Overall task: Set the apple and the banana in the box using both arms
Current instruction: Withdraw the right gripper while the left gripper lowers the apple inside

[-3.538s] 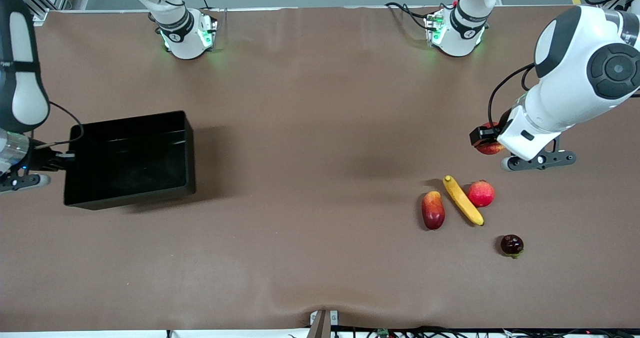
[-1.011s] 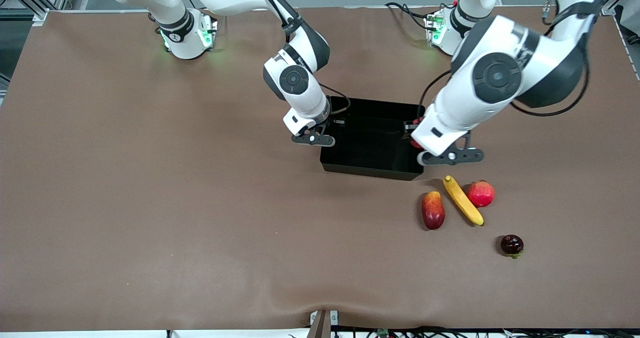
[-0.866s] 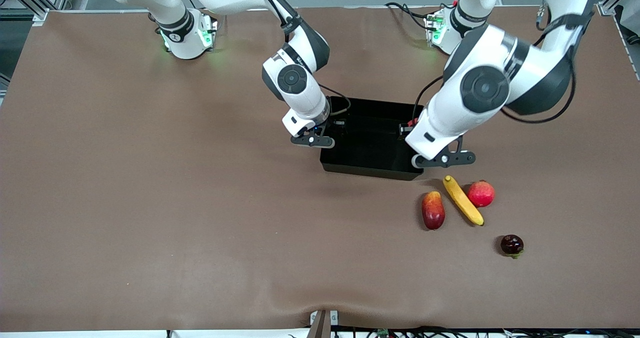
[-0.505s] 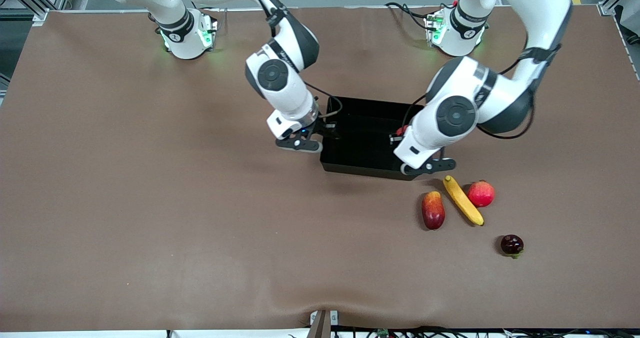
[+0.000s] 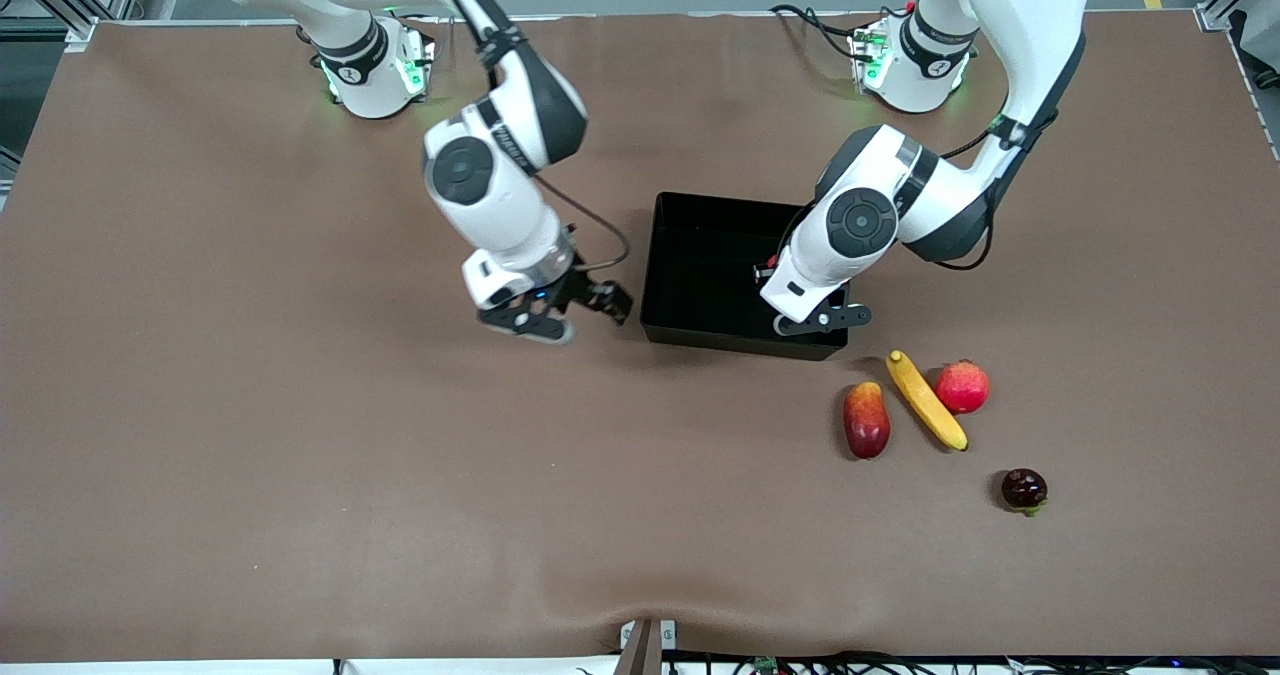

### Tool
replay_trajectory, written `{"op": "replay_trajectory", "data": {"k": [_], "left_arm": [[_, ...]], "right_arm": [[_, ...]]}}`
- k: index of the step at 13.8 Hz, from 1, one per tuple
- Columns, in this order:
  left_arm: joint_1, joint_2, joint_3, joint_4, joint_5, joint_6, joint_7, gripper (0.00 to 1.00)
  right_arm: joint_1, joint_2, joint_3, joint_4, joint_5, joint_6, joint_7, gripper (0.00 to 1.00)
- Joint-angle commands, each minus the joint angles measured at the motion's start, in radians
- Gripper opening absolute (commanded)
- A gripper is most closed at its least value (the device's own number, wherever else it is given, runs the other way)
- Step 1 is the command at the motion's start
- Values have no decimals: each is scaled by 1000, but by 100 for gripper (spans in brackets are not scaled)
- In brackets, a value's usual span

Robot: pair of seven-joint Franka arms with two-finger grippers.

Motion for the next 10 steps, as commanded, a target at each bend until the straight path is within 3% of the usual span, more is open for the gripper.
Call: {"op": "replay_trajectory", "data": {"k": [1, 7, 10], "left_arm": [[7, -18, 0, -92, 36, 93, -35, 0], [4, 62, -2, -100, 136, 135, -145, 0], [2, 97, -2, -92, 136, 162, -174, 0]], "right_arm": [[-91, -62, 7, -18, 16, -65, -125, 100], [-270, -204, -11, -21, 4, -338, -394, 100], [-357, -270, -10, -19, -97, -442, -558, 100]]}}
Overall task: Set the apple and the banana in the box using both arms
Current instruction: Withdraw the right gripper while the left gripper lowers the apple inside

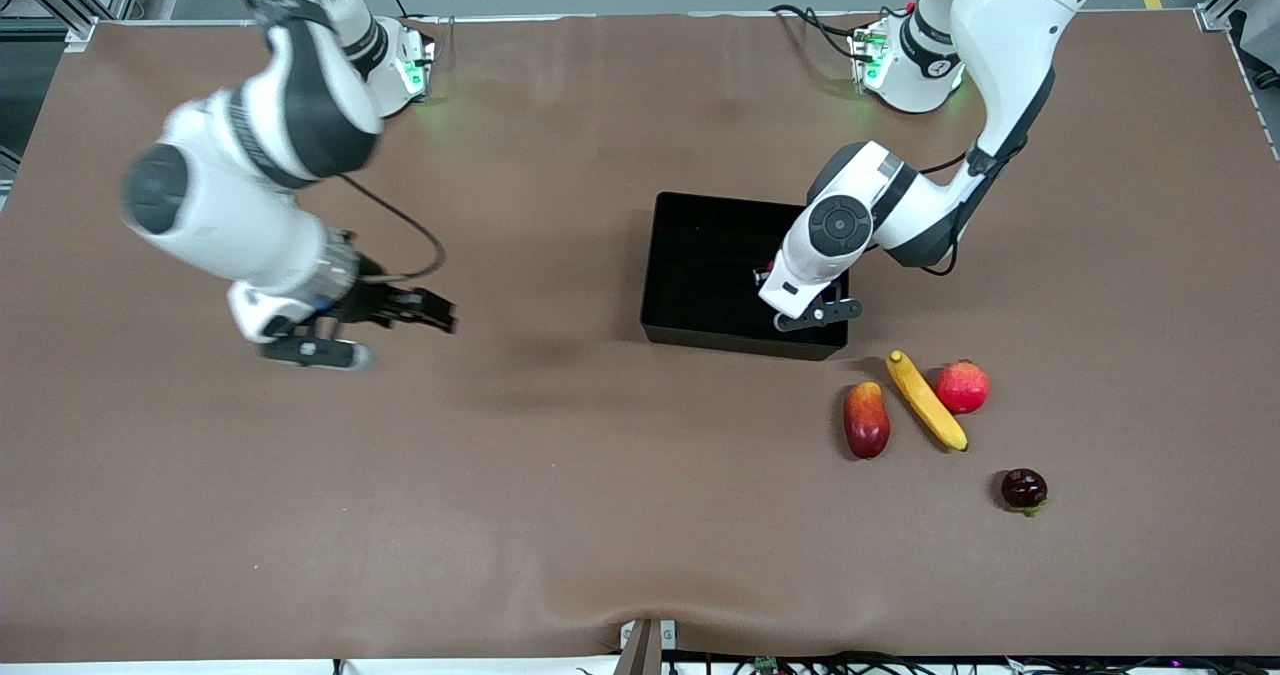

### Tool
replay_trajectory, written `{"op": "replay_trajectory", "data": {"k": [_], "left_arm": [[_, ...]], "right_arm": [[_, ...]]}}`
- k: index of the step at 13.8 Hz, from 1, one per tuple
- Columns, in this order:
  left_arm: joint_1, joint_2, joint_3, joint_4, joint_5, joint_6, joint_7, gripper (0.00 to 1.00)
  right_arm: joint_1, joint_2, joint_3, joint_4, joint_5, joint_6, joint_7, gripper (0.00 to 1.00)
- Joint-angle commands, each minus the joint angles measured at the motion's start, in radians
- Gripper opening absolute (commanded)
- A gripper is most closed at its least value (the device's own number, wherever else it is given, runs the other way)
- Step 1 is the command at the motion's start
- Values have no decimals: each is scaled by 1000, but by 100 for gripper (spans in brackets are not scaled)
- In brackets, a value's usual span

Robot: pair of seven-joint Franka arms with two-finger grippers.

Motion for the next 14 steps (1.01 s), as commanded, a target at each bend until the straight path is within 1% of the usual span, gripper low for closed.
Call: {"op": "replay_trajectory", "data": {"k": [1, 2, 3, 4, 5, 6, 7, 8, 9, 11, 12, 13, 14], "left_arm": [[1, 20, -6, 8, 25, 21, -50, 15], [6, 20, -6, 9, 25, 20, -50, 45], [12, 17, -7, 9, 25, 18, -50, 99], [7, 6, -7, 12, 25, 11, -52, 100], [7, -10, -9, 17, 25, 1, -65, 100], [7, -36, -10, 29, 25, -25, -93, 100], [7, -64, -27, 56, 25, -79, -107, 100], [12, -90, -45, 101, 25, -170, -108, 100], [15, -112, -50, 159, 25, -265, -98, 100], [19, -119, -50, 289, 20, -423, -90, 100], [24, -116, -47, 346, 20, -475, -73, 100], [38, -115, -41, 385, 16, -489, -41, 100], [80, -113, -41, 405, 17, -490, -17, 100]], "right_arm": [[-71, -84, 15, -21, -72, -80, -120, 100], [-113, -107, 21, -18, -89, -110, -158, 100], [-156, -130, 26, -17, -94, -127, -212, 100], [-193, -155, 33, -17, -97, -140, -273, 100], [-225, -169, 41, -15, -115, -179, -313, 100], [-258, -184, 65, 3, -157, -225, -321, 100], [-296, -189, 99, 49, -189, -291, -321, 100], [-330, -184, 131, 121, -203, -378, -320, 100], [-350, -181, 142, 178, -206, -446, -315, 100], [-371, -181, 141, 223, -206, -508, -314, 100], [-382, -179, 142, 256, -206, -535, -312, 100], [-390, -179, 142, 287, -206, -563, -311, 100], [-394, -179, 142, 310, -206, -586, -309, 100]]}}
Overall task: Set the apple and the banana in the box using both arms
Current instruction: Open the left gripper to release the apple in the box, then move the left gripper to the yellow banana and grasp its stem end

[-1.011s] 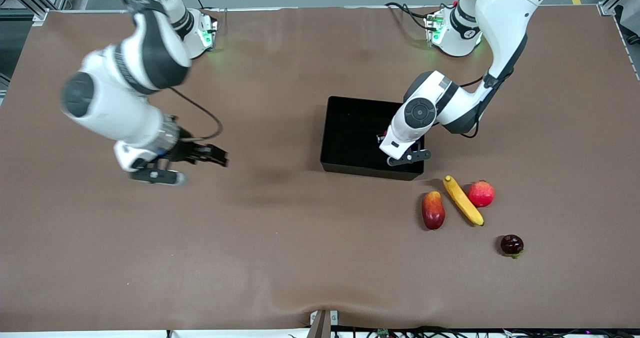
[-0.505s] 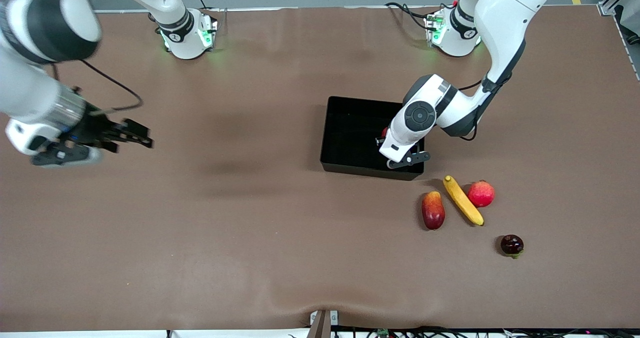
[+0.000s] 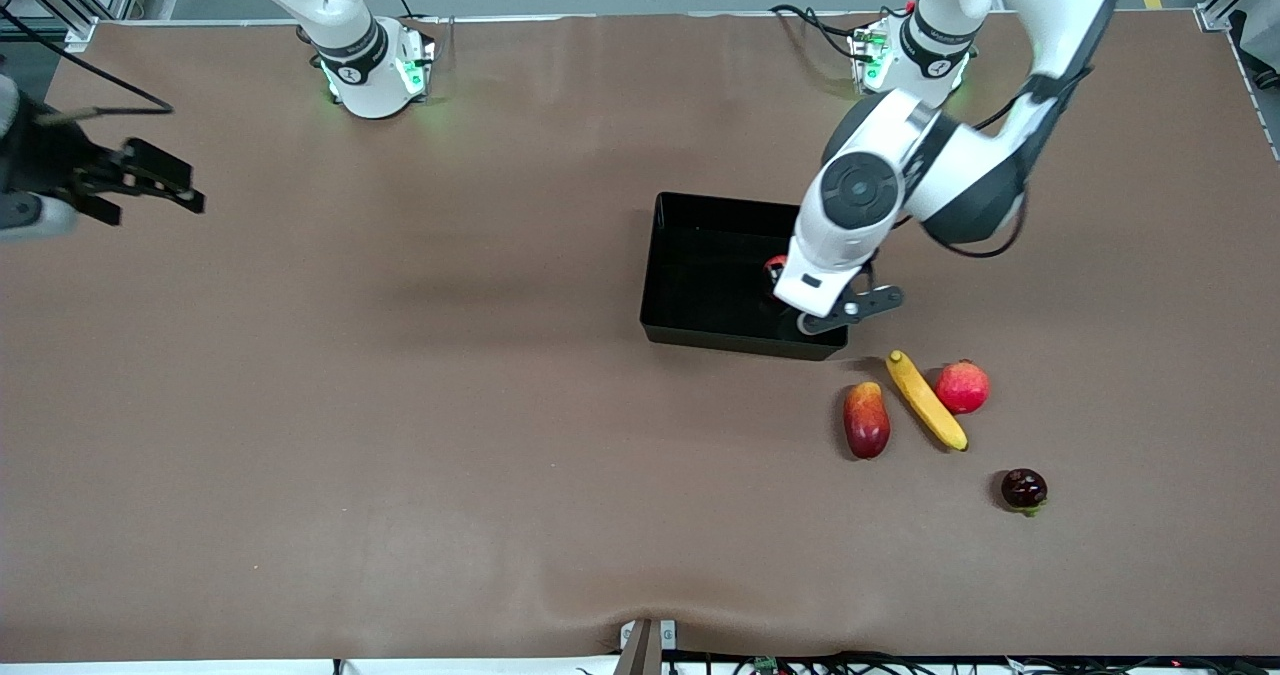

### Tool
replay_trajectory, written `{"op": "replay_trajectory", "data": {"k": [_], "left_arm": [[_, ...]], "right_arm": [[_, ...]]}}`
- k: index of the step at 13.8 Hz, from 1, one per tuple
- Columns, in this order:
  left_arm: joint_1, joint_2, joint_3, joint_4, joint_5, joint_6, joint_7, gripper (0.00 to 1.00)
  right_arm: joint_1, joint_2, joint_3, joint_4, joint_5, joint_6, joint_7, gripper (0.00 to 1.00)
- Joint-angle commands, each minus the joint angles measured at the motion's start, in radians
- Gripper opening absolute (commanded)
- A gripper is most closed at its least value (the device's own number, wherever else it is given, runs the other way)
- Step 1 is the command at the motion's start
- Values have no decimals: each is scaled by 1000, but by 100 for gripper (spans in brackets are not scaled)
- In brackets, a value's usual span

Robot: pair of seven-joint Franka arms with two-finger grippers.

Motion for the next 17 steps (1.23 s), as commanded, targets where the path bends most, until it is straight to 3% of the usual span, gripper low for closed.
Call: {"op": "replay_trajectory", "data": {"k": [1, 5, 7, 10, 15, 17], "left_arm": [[98, 29, -5, 78, 12, -32, 52, 100], [240, 95, -4, 86, 27, 52, 63, 100], [259, 153, -2, 82, 25, 98, 60, 100], [273, 233, 6, 75, 25, 135, 46, 82], [271, 288, 35, 56, 54, 155, 46, 68], [273, 305, 35, 54, 55, 155, 46, 53]], "right_arm": [[-37, 14, 29, 73, -15, -63, 18, 100], [-60, 11, 101, 99, -41, -115, 160, 100], [-65, 5, 129, 96, -66, -132, 174, 100], [-66, 5, 136, 88, -81, -120, 174, 100], [-85, 5, 130, 47, -81, -66, 159, 100], [-86, 9, 127, 30, -81, -40, 145, 100]]}}
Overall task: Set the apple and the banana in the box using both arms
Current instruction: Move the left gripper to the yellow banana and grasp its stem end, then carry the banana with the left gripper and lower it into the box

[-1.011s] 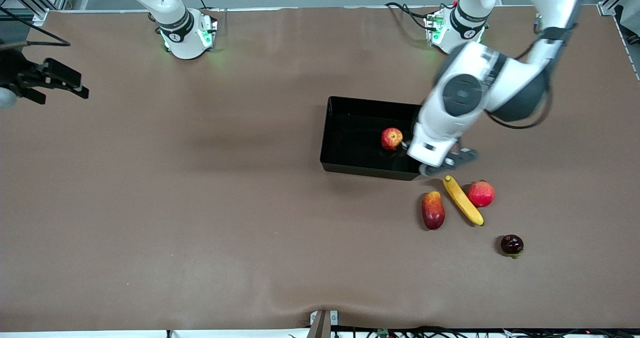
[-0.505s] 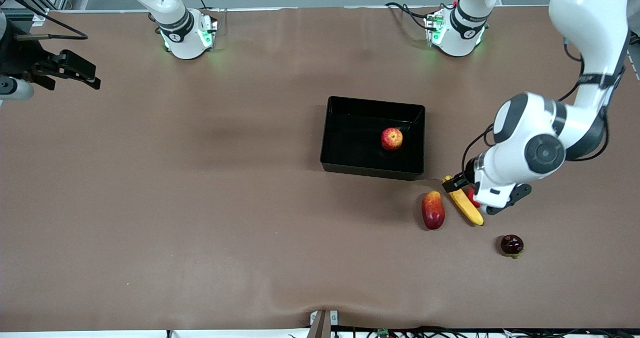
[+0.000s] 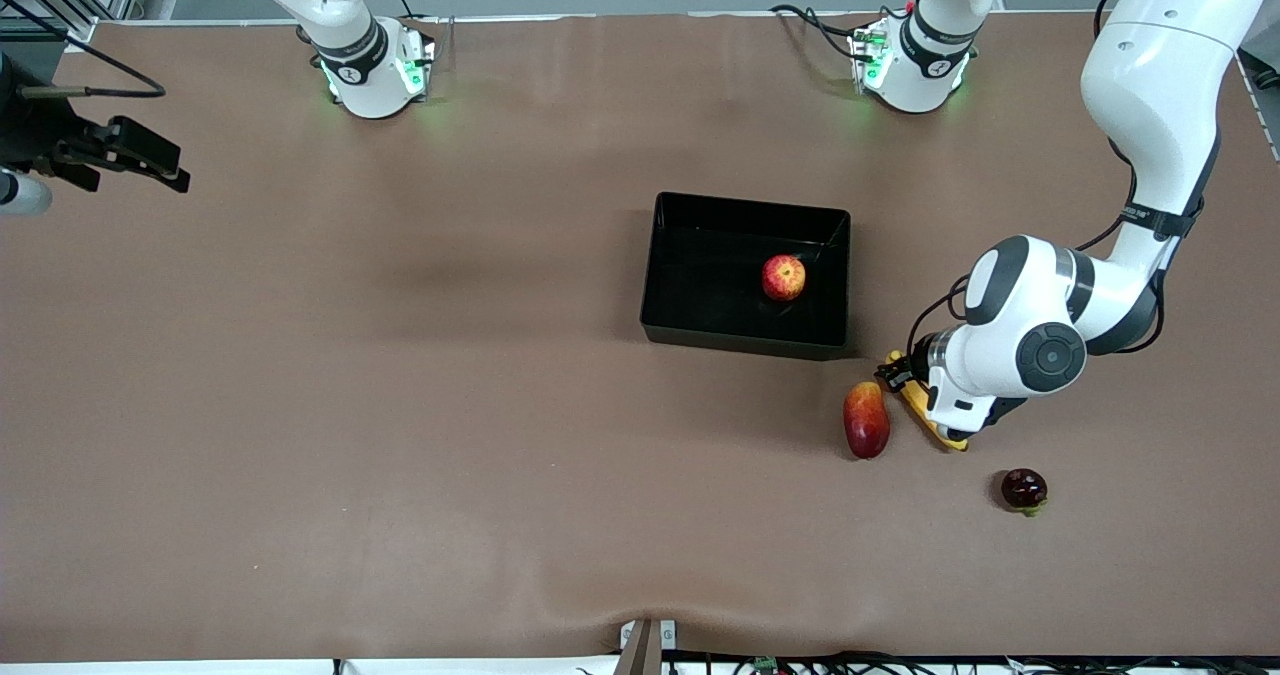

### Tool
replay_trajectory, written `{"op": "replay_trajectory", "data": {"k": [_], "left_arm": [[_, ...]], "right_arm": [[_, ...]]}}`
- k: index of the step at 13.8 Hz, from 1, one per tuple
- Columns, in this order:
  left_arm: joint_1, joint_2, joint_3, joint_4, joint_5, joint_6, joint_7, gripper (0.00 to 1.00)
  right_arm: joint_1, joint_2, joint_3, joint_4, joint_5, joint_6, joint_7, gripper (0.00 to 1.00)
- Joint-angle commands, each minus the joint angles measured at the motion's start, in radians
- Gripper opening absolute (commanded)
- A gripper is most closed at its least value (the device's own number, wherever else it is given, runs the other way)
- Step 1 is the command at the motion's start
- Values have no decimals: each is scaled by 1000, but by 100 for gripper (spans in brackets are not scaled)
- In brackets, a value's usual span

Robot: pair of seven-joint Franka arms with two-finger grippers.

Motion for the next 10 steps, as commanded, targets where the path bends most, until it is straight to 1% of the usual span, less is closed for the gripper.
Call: {"op": "replay_trajectory", "data": {"k": [1, 3, 4, 5, 6, 7, 8, 10], "left_arm": [[0, 6, -5, -5, 26, 4, -19, 48], [0, 2, -5, -5, 24, -1, -22, 46], [-2, 0, -7, -5, 24, -1, -22, 40], [-3, 2, -5, -5, 26, -1, -22, 26], [-5, 0, -5, -3, 26, -1, -20, 6], [-5, -4, -7, -3, 26, -7, -17, 0], [-2, -9, -7, 3, 26, -13, -11, 0], [-2, -50, -13, 7, 26, -16, 4, 0]], "right_arm": [[-27, -1, 11, -36, -13, 44, -59, 100], [-31, -1, -13, -45, -13, 50, -126, 100], [-31, -2, -13, -50, -13, 49, -127, 100], [-25, -4, -13, -51, -13, 48, -126, 100], [-22, -4, -13, -51, -13, 50, -126, 100], [-17, -4, -13, -51, -13, 55, -127, 100], [-19, -4, -13, -54, -13, 65, -127, 100], [-19, -6, -12, -62, -13, 79, -136, 100]]}}
